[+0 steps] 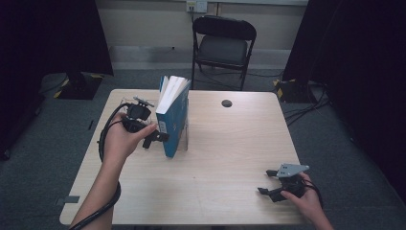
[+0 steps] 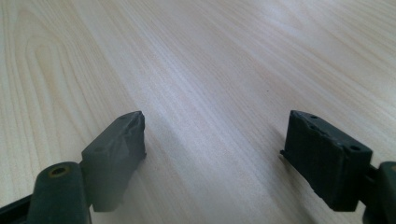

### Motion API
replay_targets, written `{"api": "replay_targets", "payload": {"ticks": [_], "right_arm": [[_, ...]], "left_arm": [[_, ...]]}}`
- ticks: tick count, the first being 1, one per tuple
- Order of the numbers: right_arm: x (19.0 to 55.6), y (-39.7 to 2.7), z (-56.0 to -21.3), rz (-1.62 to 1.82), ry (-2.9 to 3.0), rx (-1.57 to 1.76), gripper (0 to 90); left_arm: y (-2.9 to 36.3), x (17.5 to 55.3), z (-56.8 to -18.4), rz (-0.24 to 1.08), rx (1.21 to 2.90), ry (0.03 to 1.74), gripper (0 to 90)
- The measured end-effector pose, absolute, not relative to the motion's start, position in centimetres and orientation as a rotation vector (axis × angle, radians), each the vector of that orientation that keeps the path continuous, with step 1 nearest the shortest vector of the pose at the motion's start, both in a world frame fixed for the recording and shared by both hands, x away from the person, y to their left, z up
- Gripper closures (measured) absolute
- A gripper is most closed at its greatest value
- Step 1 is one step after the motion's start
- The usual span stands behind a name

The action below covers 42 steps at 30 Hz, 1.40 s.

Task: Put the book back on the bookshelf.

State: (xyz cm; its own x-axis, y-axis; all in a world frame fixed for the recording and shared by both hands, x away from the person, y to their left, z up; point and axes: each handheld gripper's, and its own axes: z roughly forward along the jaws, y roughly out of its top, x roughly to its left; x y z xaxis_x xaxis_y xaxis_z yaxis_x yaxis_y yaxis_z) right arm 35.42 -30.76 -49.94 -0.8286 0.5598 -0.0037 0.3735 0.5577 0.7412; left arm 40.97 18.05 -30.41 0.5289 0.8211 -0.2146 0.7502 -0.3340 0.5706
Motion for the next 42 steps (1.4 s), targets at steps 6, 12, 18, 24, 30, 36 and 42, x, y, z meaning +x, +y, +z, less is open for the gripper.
{"api": "replay_targets", "payload": {"ticks": [6, 12, 18, 24, 30, 36, 42], "right_arm": [[35.4, -30.8, -49.9, 1.132, 2.556, 0.777, 19.7], [35.4, -30.8, -49.9, 1.131, 2.557, 0.776, 19.7], [35.4, -30.8, -49.9, 1.131, 2.559, 0.774, 19.7], [35.4, -30.8, -49.9, 1.131, 2.559, 0.773, 19.7], [35.4, -30.8, -49.9, 1.131, 2.560, 0.773, 19.7], [35.4, -30.8, -49.9, 1.132, 2.560, 0.773, 19.7], [35.4, -30.8, -49.9, 1.131, 2.560, 0.773, 19.7]], "left_arm": [[18.3, 40.6, -31.3, 0.126, 2.126, 1.274, 20.9], [18.3, 40.4, -32.2, 0.112, 2.129, 1.266, 20.6], [18.4, 40.2, -33.1, 0.090, 2.137, 1.262, 20.7], [18.7, 39.9, -33.8, 0.080, 2.124, 1.253, 20.9], [18.8, 39.6, -34.9, 0.055, 2.130, 1.254, 20.5], [19.1, 39.4, -35.5, 0.047, 2.125, 1.257, 20.9], [19.0, 39.5, -36.1, 0.032, 2.144, 1.257, 20.5]]}}
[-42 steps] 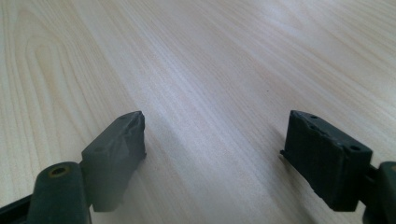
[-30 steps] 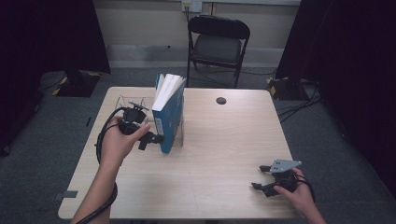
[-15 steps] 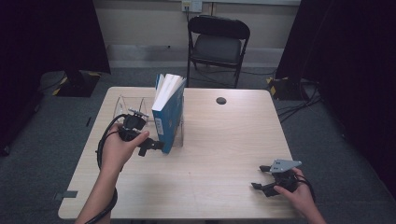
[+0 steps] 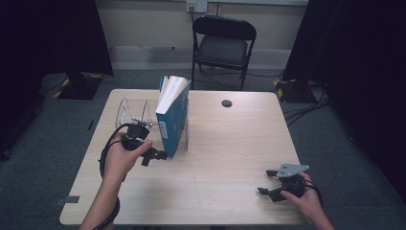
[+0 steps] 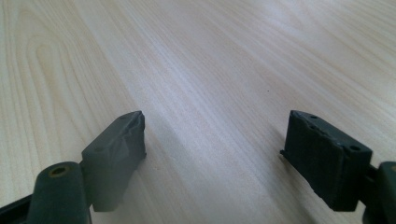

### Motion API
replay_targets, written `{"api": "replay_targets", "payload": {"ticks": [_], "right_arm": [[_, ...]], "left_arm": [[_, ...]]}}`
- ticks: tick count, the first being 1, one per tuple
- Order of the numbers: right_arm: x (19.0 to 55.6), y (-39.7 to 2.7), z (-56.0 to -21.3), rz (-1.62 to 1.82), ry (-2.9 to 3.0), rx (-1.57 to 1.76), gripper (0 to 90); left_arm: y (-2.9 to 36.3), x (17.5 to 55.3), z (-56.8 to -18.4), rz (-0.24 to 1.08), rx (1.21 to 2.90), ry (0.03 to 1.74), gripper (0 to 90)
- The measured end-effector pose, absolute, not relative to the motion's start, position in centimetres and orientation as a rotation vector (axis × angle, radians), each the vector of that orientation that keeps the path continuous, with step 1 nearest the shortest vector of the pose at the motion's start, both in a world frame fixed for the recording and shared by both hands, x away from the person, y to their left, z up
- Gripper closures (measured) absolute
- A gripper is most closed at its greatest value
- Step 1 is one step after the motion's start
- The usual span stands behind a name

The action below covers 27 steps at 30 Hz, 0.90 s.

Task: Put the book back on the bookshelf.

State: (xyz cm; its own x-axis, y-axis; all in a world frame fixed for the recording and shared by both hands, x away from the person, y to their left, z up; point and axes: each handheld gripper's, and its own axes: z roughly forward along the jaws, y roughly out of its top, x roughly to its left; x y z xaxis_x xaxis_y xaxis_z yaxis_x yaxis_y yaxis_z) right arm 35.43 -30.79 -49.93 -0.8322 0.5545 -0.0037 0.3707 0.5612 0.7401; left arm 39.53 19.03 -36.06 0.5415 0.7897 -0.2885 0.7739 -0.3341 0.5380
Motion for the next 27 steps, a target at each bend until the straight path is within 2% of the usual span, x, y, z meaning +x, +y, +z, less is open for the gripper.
{"api": "replay_targets", "payload": {"ticks": [4, 27], "right_arm": [[35.4, -30.8, -49.9, 1.132, 2.560, 0.773, 19.7], [35.5, -30.8, -49.9, 1.132, 2.562, 0.769, 19.7]], "left_arm": [[19.2, 39.4, -36.5, 0.048, 2.121, 1.263, 22.6], [19.8, 39.1, -39.9, -0.019, 2.121, 1.288, 21.9]]}}
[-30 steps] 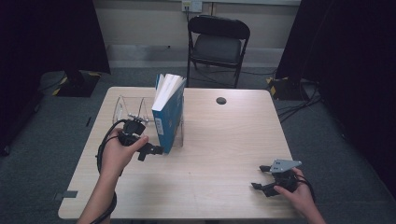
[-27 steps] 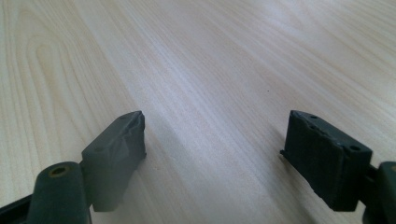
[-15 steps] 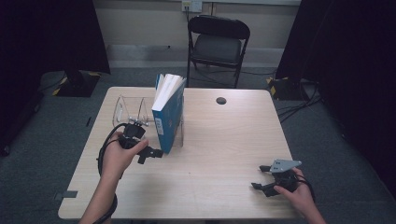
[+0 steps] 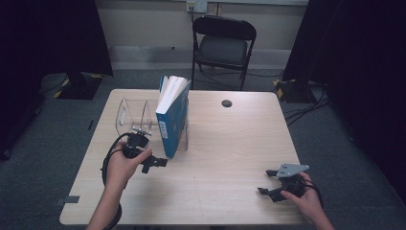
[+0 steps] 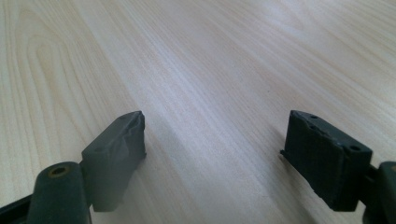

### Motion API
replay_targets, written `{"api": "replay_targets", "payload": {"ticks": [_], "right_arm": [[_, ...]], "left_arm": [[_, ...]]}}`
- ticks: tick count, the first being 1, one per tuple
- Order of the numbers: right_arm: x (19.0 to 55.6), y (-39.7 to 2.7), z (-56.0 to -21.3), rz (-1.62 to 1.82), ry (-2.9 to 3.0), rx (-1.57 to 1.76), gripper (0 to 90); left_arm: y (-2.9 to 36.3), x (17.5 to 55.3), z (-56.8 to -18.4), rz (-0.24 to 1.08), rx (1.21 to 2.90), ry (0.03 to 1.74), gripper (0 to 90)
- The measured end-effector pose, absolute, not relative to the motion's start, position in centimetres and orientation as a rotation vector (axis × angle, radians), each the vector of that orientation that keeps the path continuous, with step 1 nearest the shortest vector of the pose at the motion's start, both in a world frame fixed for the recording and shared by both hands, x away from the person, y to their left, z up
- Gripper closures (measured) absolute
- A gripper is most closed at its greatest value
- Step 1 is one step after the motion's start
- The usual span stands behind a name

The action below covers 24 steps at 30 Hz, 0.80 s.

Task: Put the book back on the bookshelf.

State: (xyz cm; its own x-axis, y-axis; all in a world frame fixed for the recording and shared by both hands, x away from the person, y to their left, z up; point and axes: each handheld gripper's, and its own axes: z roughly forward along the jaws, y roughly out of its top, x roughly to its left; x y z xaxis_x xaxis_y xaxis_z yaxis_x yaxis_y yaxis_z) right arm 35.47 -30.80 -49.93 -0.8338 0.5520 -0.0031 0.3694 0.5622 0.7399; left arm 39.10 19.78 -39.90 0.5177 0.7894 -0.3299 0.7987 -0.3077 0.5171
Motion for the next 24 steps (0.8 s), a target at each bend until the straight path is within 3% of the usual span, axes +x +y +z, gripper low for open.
{"api": "replay_targets", "payload": {"ticks": [24], "right_arm": [[35.5, -30.8, -49.9, 1.132, 2.562, 0.770, 19.7]], "left_arm": [[21.3, 38.6, -43.1, -0.047, 2.128, 1.340, 22.3]]}}
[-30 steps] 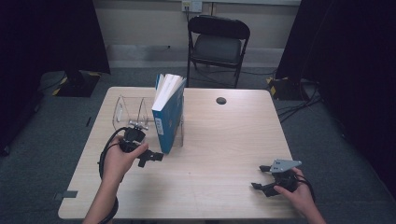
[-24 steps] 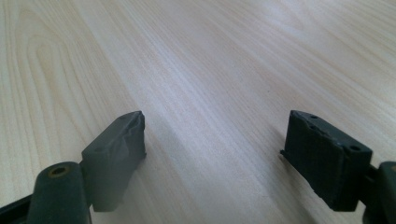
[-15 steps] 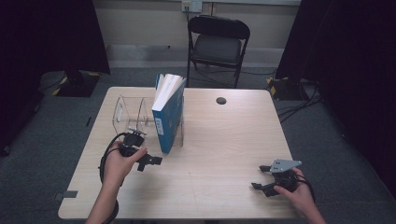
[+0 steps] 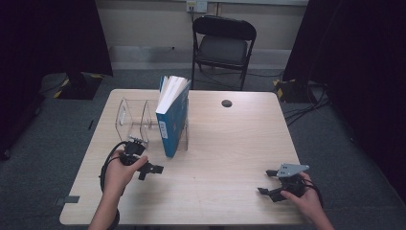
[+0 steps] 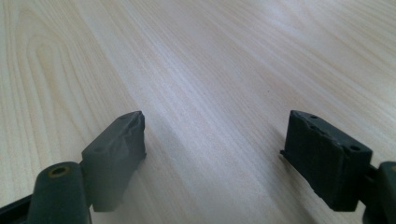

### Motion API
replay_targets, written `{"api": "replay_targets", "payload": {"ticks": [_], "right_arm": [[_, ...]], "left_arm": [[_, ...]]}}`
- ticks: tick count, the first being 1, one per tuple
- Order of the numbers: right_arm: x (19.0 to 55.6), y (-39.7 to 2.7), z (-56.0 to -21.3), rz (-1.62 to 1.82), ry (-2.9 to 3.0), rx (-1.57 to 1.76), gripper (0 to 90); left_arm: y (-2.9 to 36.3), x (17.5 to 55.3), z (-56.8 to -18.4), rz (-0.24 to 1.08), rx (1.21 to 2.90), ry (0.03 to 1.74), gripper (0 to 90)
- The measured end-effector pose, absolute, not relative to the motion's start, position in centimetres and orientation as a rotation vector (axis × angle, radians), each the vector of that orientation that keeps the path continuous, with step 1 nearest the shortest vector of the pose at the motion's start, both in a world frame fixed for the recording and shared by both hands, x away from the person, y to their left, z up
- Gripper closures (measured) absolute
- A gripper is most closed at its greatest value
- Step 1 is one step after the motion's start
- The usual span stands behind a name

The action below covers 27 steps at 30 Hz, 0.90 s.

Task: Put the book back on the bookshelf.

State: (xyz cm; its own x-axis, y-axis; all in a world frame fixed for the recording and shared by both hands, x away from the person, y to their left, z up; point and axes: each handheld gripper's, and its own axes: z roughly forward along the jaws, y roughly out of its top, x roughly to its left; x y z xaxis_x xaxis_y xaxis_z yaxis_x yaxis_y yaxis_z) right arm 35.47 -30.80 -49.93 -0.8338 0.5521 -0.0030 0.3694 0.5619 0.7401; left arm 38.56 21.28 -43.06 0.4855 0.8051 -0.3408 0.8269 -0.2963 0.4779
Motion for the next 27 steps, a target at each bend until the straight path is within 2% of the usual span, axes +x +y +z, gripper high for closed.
{"api": "replay_targets", "payload": {"ticks": [27], "right_arm": [[35.5, -30.8, -49.9, 1.135, 2.567, 0.762, 19.6]], "left_arm": [[21.7, 37.6, -46.3, 0.002, 2.144, 1.341, 22.0]]}}
